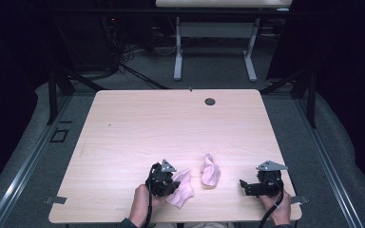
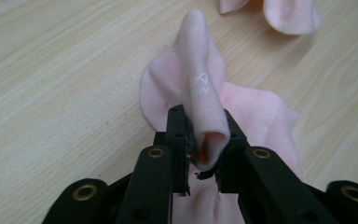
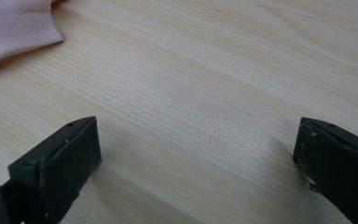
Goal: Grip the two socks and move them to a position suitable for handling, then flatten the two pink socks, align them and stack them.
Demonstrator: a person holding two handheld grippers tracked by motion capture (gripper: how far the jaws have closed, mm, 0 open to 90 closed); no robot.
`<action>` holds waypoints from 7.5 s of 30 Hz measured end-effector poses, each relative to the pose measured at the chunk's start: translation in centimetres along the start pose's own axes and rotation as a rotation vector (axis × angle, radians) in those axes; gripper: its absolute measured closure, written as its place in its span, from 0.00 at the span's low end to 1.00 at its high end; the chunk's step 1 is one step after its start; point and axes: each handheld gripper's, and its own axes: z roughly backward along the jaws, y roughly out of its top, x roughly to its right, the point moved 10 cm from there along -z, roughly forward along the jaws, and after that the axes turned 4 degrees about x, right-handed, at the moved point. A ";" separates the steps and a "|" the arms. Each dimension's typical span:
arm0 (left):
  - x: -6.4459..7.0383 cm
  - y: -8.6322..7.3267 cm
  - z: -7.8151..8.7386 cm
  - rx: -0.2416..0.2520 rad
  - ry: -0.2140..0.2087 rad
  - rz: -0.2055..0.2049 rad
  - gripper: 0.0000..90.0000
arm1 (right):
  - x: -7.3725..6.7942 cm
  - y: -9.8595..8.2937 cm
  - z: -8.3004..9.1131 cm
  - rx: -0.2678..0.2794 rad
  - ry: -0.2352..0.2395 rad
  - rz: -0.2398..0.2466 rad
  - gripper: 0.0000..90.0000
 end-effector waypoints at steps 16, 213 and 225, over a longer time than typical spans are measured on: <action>-4.9 -0.1 4.2 0.097 0.156 0.037 0.13 | 0.0 0.0 0.0 -0.003 -0.004 -0.003 0.00; -2.1 -0.6 1.8 0.175 0.043 -0.245 0.99 | -20.2 3.8 -1.1 -0.078 0.362 0.105 0.95; -0.1 -3.0 2.8 0.102 0.176 -0.323 0.99 | -16.2 4.9 -0.6 -0.134 0.307 0.227 0.95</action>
